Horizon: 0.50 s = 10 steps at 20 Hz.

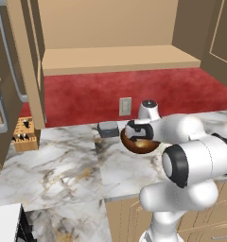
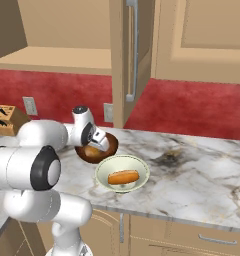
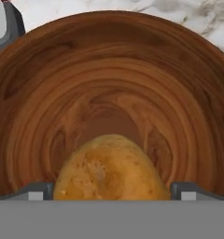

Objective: Pick both bowls and place them on the counter. Then place the hotdog bun in one bowl and place the potato in the other bowl.

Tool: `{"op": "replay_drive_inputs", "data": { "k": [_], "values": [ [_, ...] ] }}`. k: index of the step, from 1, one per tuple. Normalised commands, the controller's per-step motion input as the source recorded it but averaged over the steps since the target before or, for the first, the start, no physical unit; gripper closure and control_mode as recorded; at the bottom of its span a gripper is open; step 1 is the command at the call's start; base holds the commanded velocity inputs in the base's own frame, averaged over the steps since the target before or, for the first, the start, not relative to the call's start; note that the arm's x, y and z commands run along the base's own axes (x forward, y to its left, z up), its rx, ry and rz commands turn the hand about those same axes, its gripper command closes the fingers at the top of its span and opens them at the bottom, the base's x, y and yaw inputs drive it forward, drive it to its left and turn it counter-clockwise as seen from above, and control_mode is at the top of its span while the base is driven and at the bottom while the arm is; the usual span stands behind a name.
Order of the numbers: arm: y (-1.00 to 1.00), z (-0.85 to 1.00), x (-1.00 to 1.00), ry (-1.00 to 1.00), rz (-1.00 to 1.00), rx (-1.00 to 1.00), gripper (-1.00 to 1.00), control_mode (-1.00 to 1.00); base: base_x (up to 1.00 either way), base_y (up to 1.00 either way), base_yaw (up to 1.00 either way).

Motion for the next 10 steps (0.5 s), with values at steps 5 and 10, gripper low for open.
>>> {"op": "replay_drive_inputs", "data": {
  "k": [5, 10],
  "values": [
    [-0.04, -0.11, 0.09, 0.11, 0.00, 0.00, 1.00, -1.00, 0.00, 0.00, 0.00],
    [-0.06, -0.07, 0.02, 0.08, 0.00, 0.00, -1.00, -1.00, 0.00, 0.00, 0.00]
  ]
}}
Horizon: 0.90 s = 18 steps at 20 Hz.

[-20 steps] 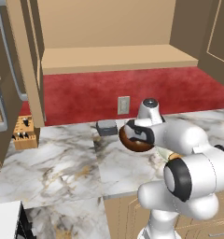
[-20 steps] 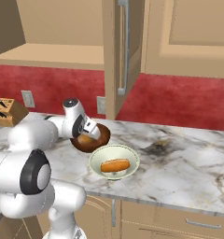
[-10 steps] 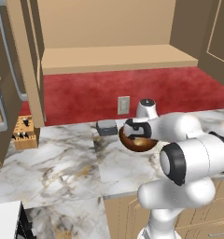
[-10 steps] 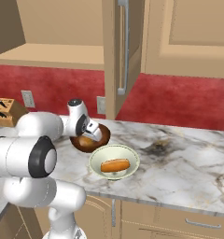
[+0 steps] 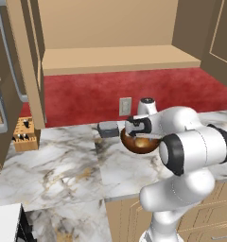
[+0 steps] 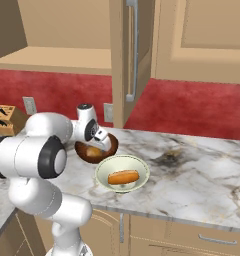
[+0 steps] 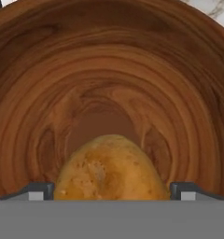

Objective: Pick both bowls and place them on the counter. Then place the hotdog bun in one bowl and place the potato in the other bowl.

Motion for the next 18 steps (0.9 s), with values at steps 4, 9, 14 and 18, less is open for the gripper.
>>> {"op": "replay_drive_inputs", "data": {
  "k": [4, 9, 14, 18],
  "values": [
    [-0.08, 0.04, -0.01, 0.00, 0.00, 0.00, -1.00, -1.00, 0.00, 0.00, 0.00],
    [-0.01, 0.09, -0.02, 0.00, 0.00, 0.00, -1.00, -1.00, 0.00, 0.00, 0.00],
    [0.00, 0.08, -0.06, 0.01, 0.00, 0.03, -1.00, -1.00, 0.00, 0.00, 0.00],
    [-0.02, 0.10, -0.18, 0.00, 0.08, 0.05, -1.00, -1.00, 0.00, 0.00, 0.00]
  ]
}}
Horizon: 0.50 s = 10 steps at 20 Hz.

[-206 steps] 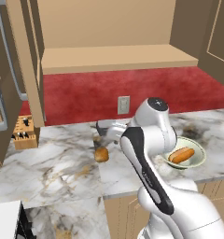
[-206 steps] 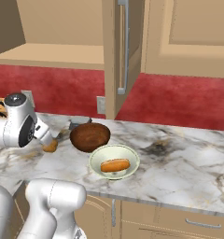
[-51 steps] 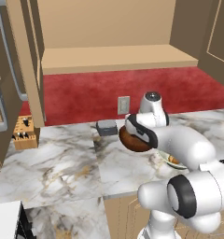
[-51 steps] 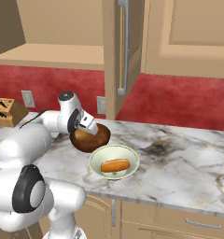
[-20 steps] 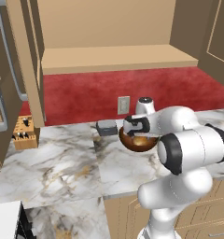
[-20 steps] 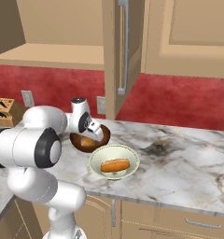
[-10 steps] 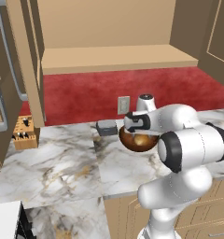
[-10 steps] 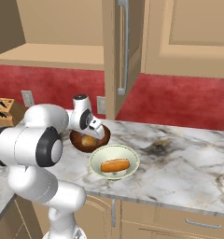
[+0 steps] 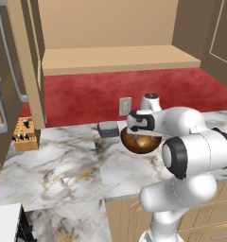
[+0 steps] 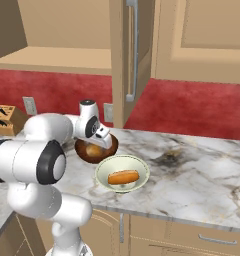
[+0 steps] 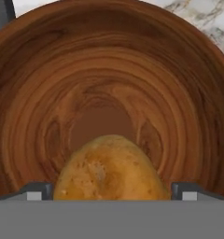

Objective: Pick both bowls and place them on the counter. Then place the hotdog bun in one bowl and place the potato in the other bowl.

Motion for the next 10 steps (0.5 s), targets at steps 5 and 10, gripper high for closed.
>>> {"op": "replay_drive_inputs", "data": {
  "k": [5, 10],
  "values": [
    [0.00, 0.03, -0.10, -0.03, 0.26, 0.00, -1.00, -1.00, 0.00, 0.00, 0.00],
    [0.00, 0.00, 0.00, 0.01, 0.21, 0.00, -1.00, -1.00, 0.00, 0.00, 0.00]
  ]
}}
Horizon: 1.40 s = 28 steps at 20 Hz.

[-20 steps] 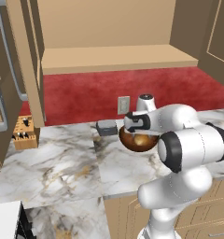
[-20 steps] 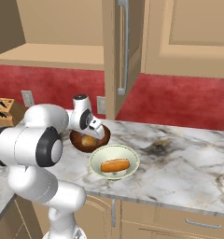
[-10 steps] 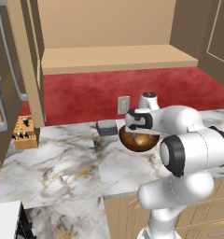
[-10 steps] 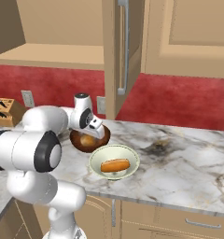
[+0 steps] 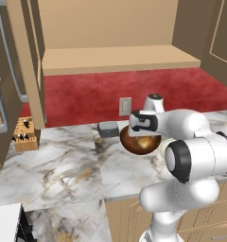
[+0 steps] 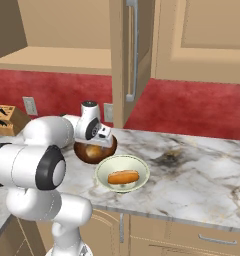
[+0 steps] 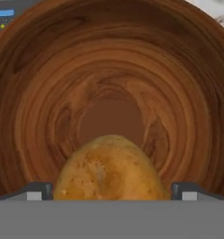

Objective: Pick both bowls and place them on the counter. Then place the hotdog bun in one bowl and place the potato in the other bowl.

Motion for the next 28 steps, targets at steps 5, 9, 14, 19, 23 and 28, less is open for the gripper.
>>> {"op": "replay_drive_inputs", "data": {
  "k": [5, 9, 14, 19, 23, 28],
  "values": [
    [0.02, 0.15, 0.02, 0.03, 0.03, 0.00, -1.00, -1.00, 0.00, 0.00, 0.00],
    [0.09, 0.09, 0.06, -0.01, -0.06, 0.00, -1.00, -1.00, 0.00, 0.00, 0.00],
    [0.08, 0.02, 0.00, -0.14, 0.09, 0.06, -1.00, -1.00, 0.00, 0.00, 0.00],
    [0.02, 0.02, -0.06, -0.08, 0.00, 0.02, -1.00, -1.00, 0.00, 0.00, 0.00],
    [0.03, -0.05, -0.05, -0.25, 0.00, 0.00, -1.00, -1.00, 0.00, 0.00, 0.00],
    [0.02, -0.08, -0.06, -0.19, 0.01, 0.00, -1.00, -1.00, 0.00, 0.00, 0.00]
  ]
}}
